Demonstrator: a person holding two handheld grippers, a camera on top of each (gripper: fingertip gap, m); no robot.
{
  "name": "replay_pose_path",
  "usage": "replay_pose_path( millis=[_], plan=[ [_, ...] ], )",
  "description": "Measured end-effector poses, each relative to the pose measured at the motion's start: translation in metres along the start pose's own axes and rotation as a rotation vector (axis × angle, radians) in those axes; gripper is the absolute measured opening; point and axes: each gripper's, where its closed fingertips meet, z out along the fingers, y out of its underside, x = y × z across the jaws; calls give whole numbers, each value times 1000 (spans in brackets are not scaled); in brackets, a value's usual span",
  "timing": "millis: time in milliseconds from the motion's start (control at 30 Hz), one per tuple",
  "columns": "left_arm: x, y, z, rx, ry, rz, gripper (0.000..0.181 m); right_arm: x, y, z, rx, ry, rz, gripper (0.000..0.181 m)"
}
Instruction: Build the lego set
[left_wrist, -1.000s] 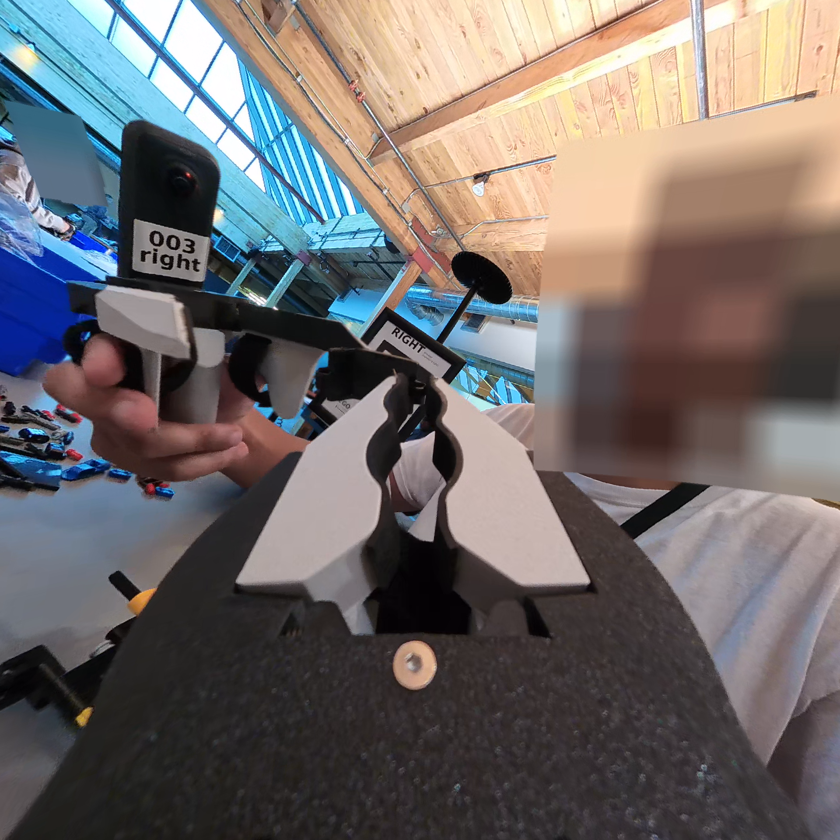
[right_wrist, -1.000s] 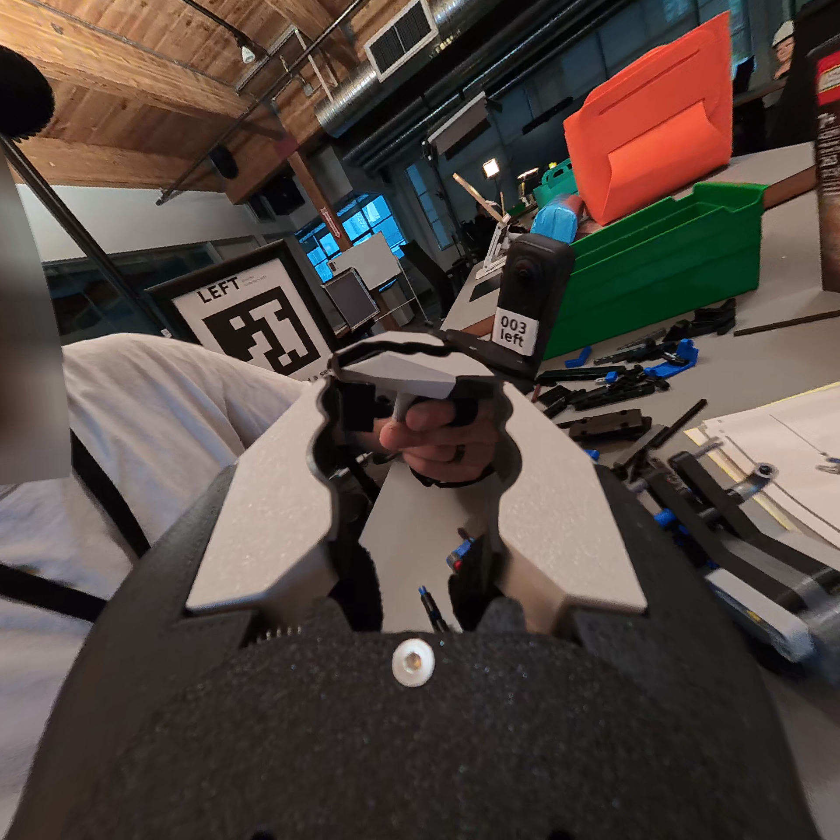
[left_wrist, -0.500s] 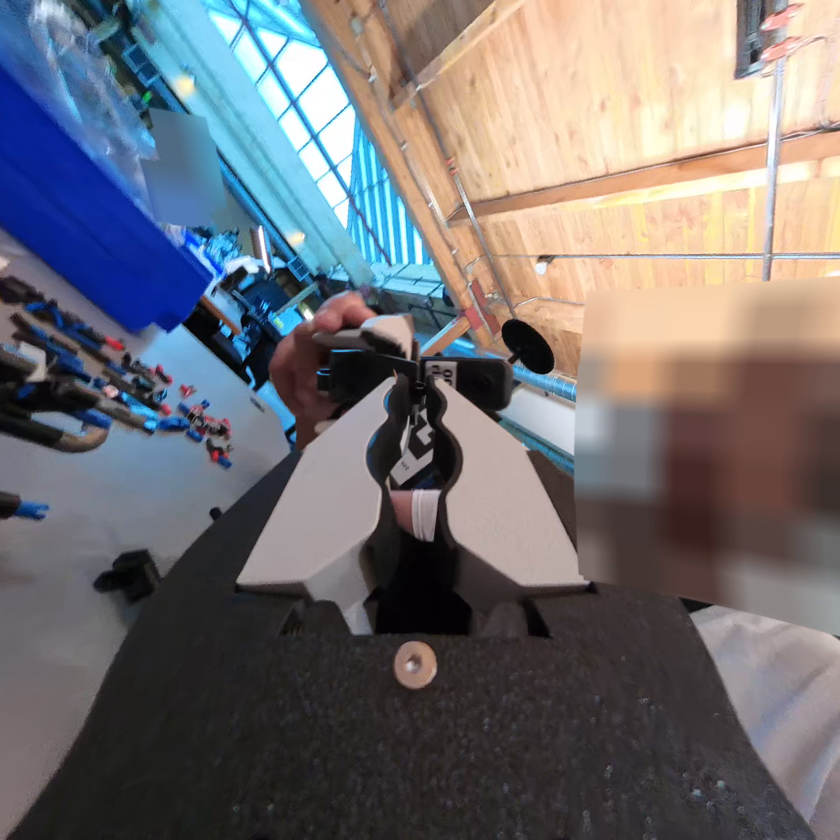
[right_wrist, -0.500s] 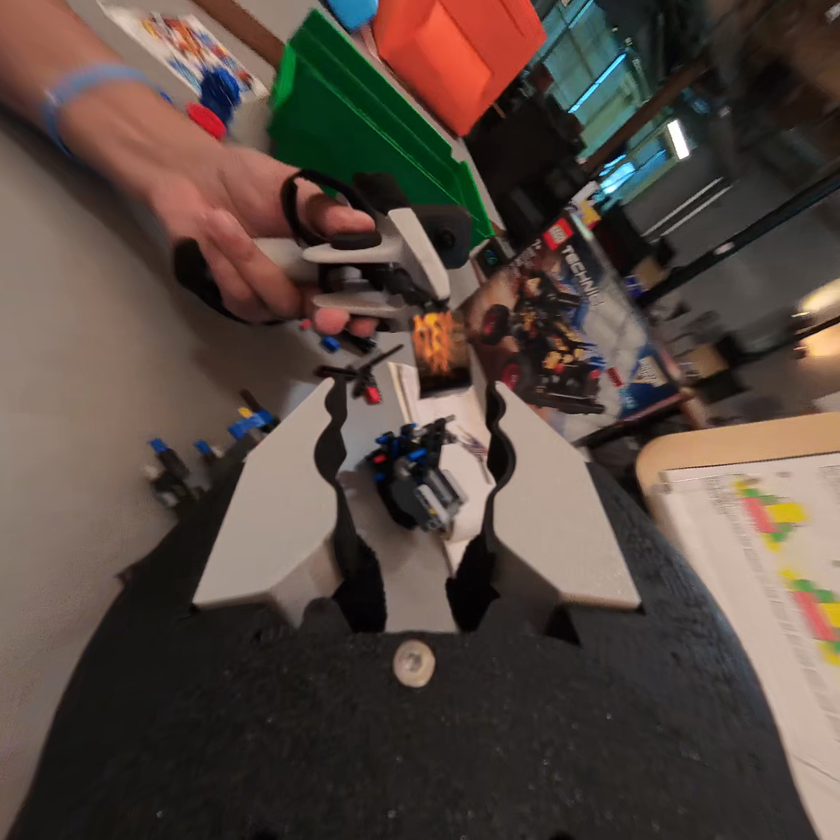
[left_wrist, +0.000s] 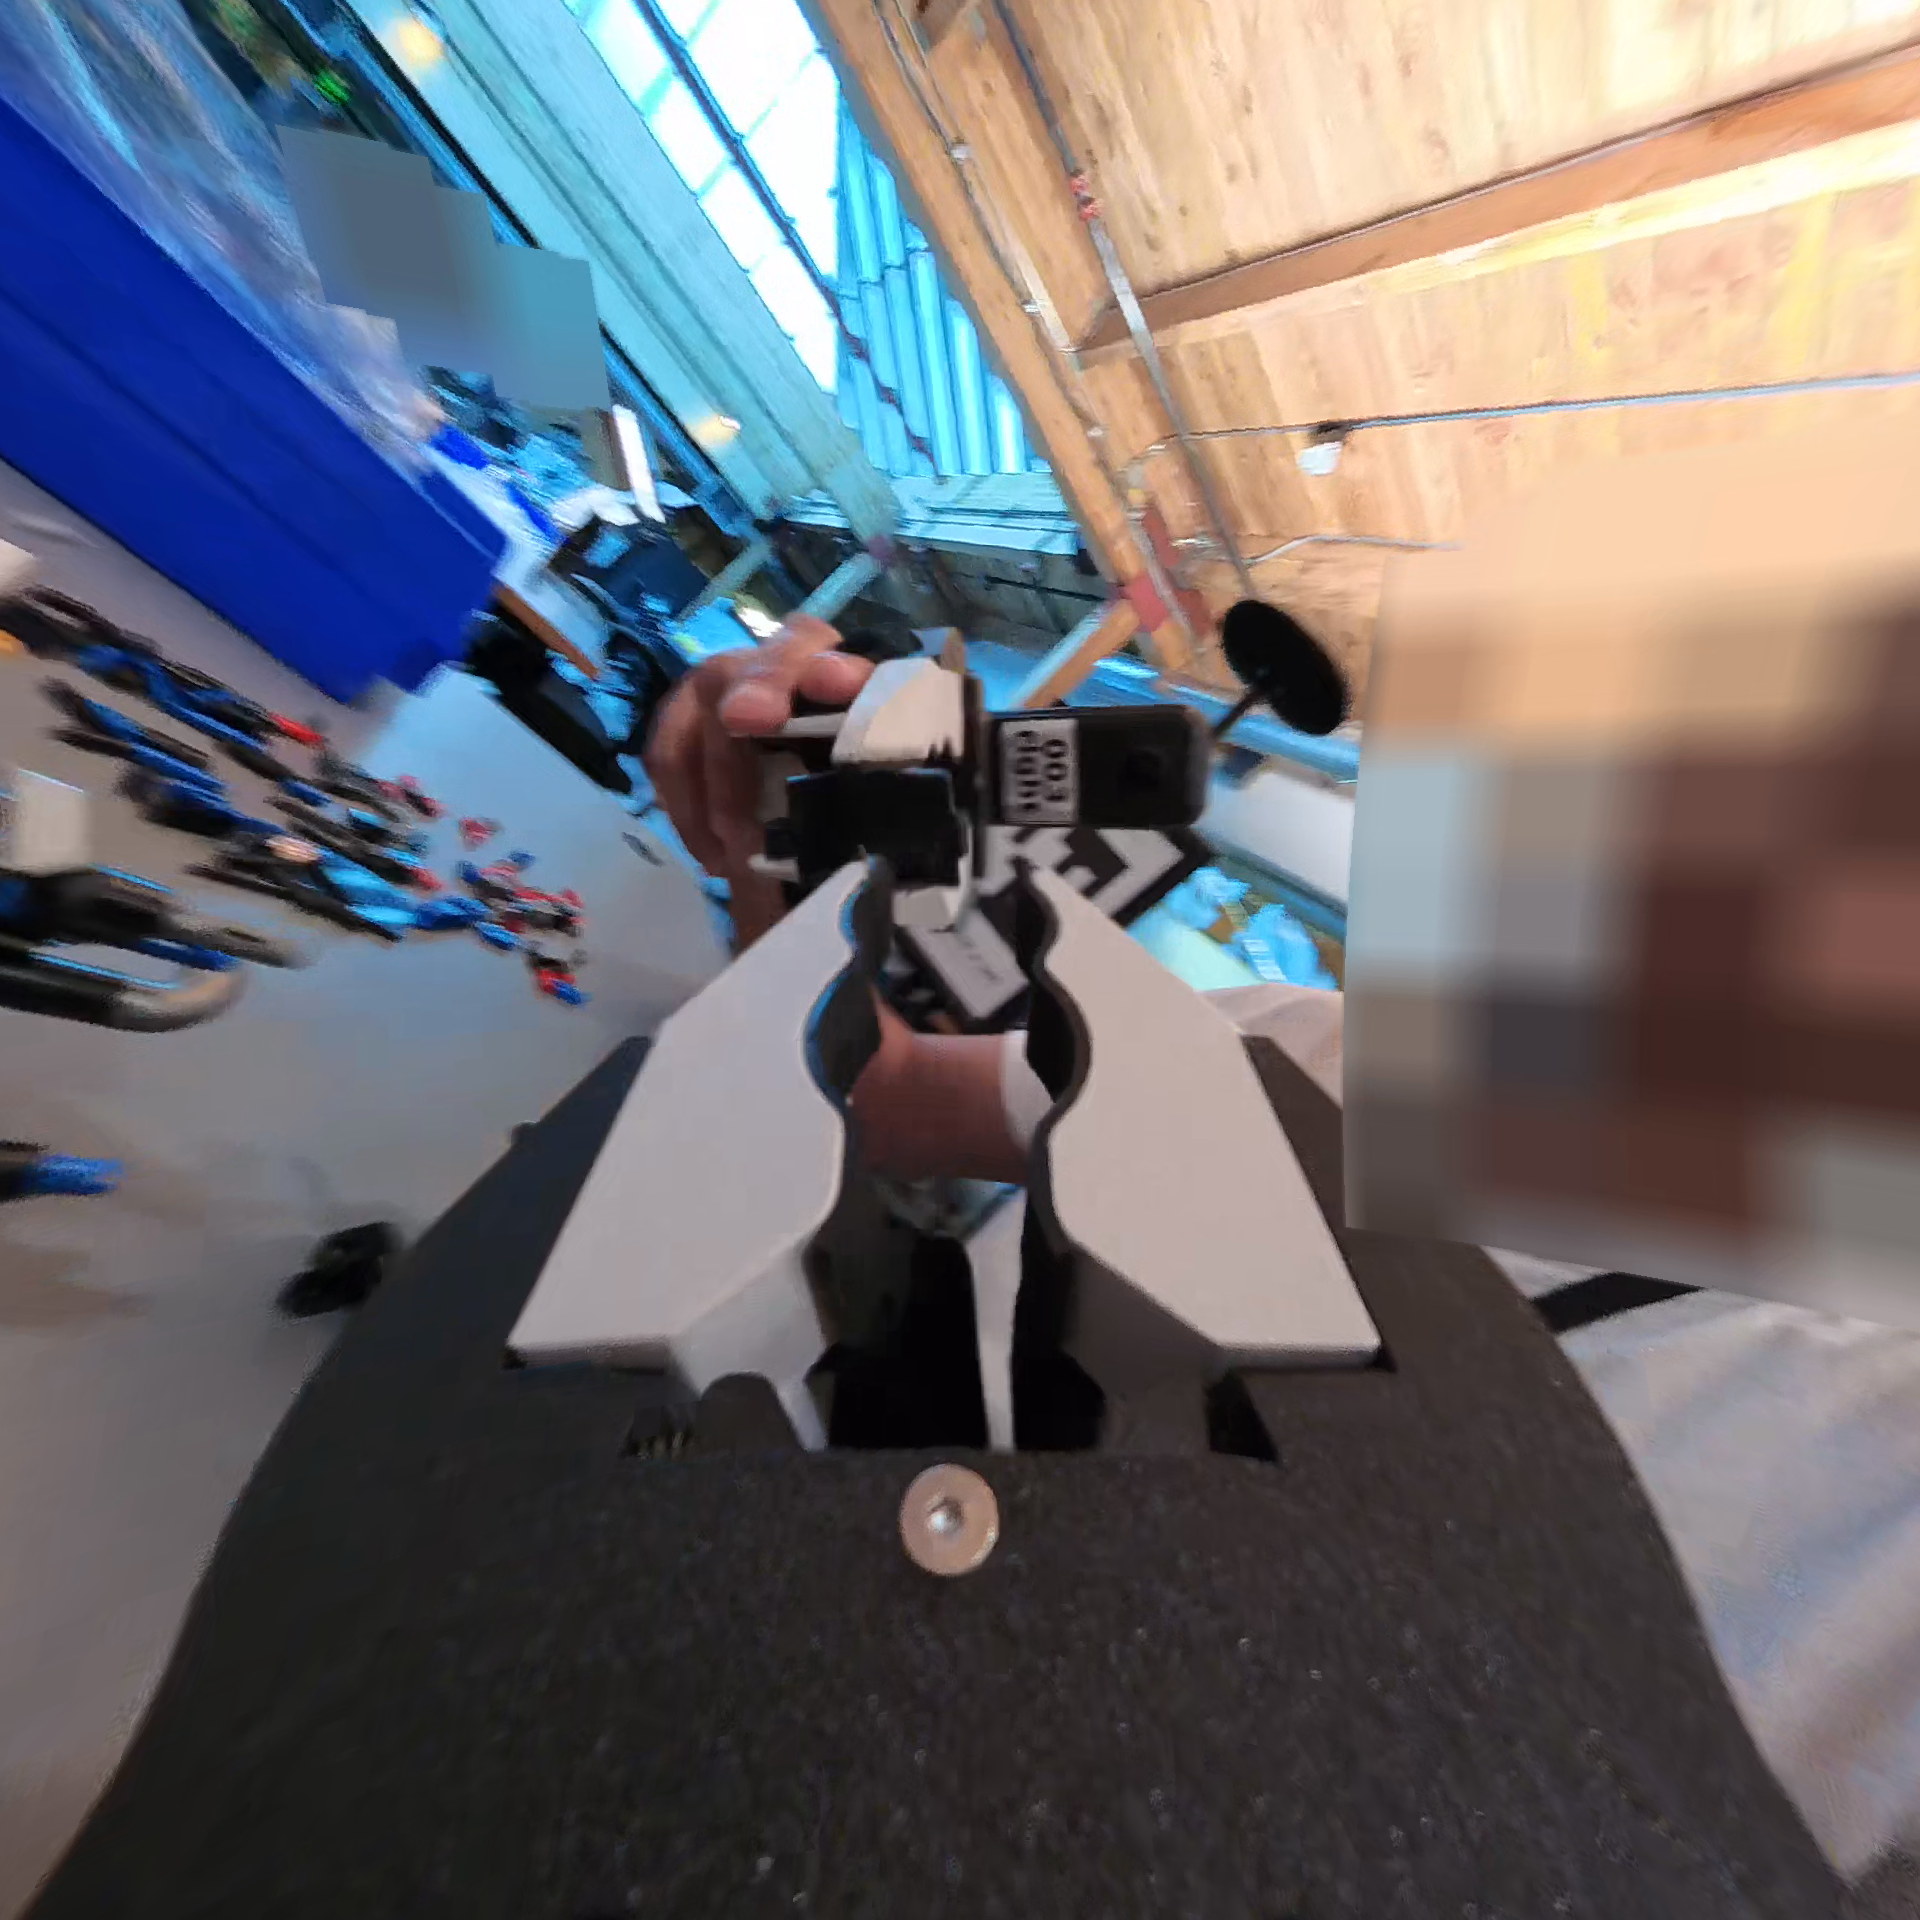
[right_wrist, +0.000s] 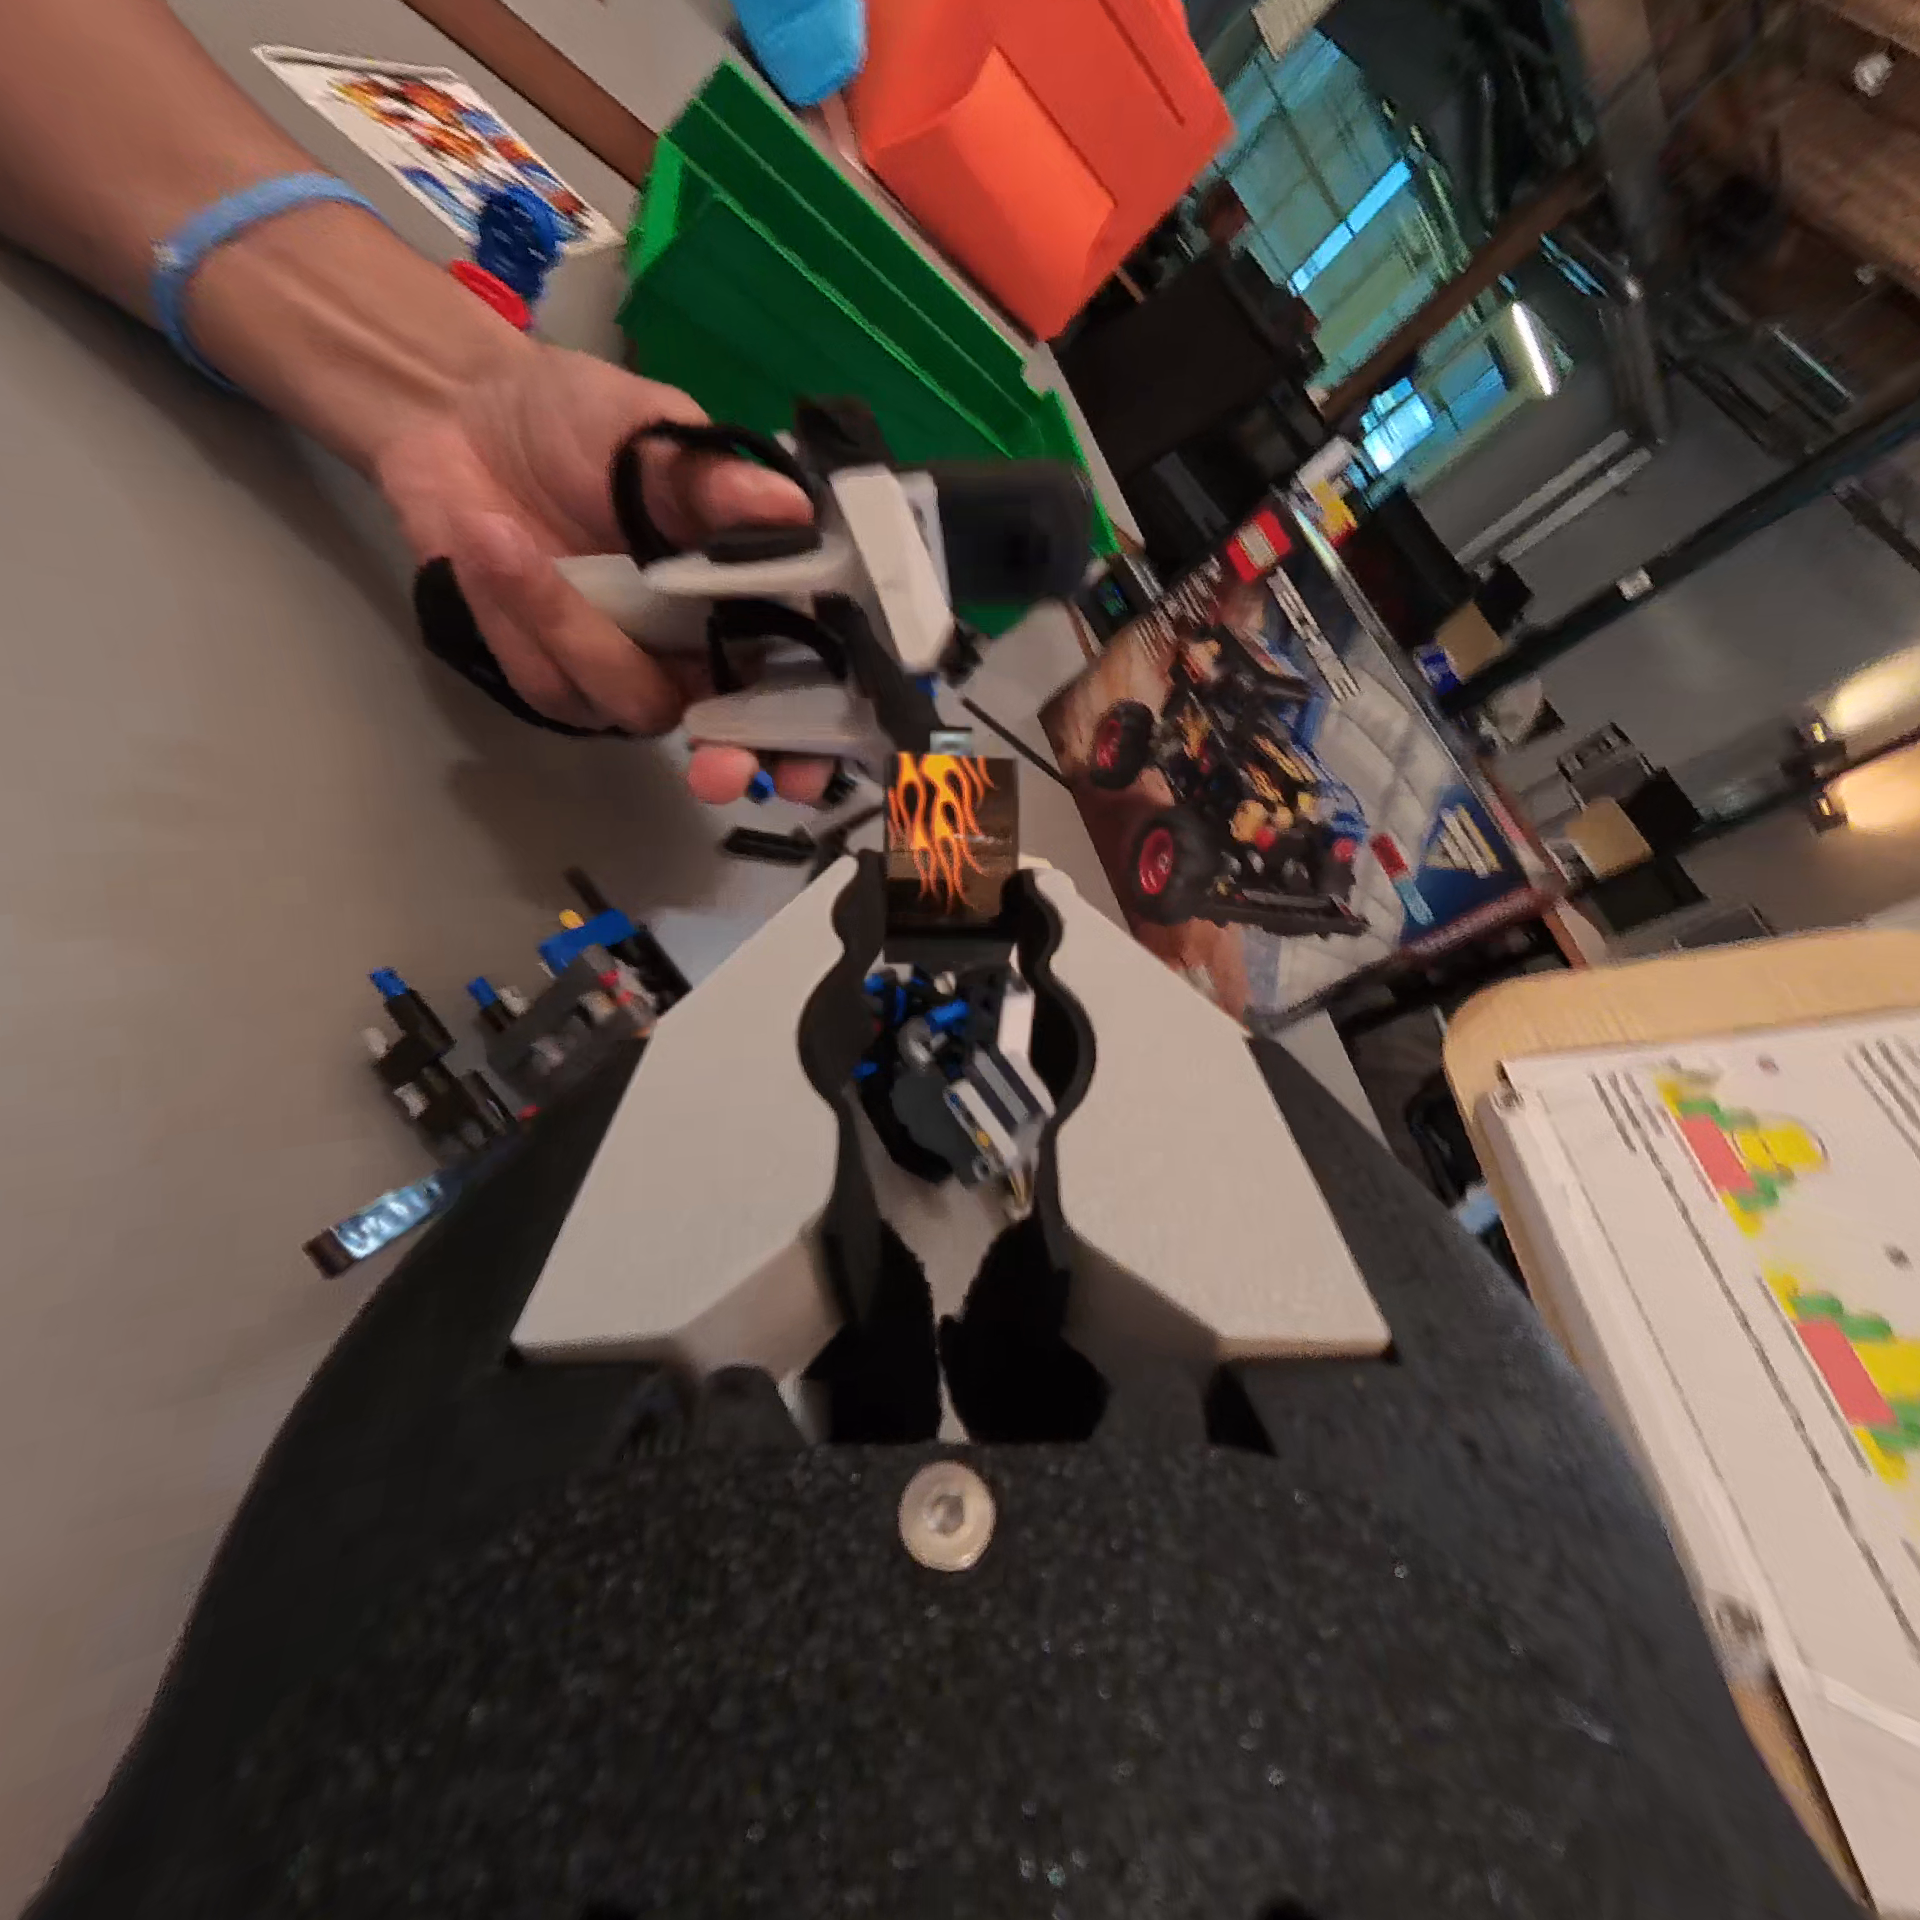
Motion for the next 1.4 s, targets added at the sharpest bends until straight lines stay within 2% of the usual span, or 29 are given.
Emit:
replay_pose_path(
  millis=[33,167,267,333,433,567,633,733,900,1067,1400],
  plan=[
    [-5,-6,-5,10,-59,53,29,7,9,-3,-41,23,37,24],
    [-2,-33,-23,97,-219,263,32,41,68,-28,-215,149,292,24],
    [-11,-45,-34,138,-417,469,30,62,119,-55,-332,202,531,23],
    [-22,-45,-39,112,-549,592,31,73,143,-70,-398,240,581,24],
    [-43,-41,-46,43,-695,657,29,83,172,-80,-470,302,632,24],
    [-61,-33,-49,-42,-775,645,28,66,196,-77,-536,207,768,24],
    [-65,-27,-48,-94,-776,624,26,70,203,-81,-571,246,736,24],
    [-72,-24,-52,-147,-819,666,22,60,203,-76,-569,192,780,24],
    [-84,-16,-55,-232,-849,691,21,63,208,-77,-565,220,777,24],
    [-78,-12,-48,-221,-783,642,20,67,206,-79,-531,242,808,24],
    [-80,-17,-54,-253,-849,728,17,65,205,-77,-535,234,804,24]
  ],
)
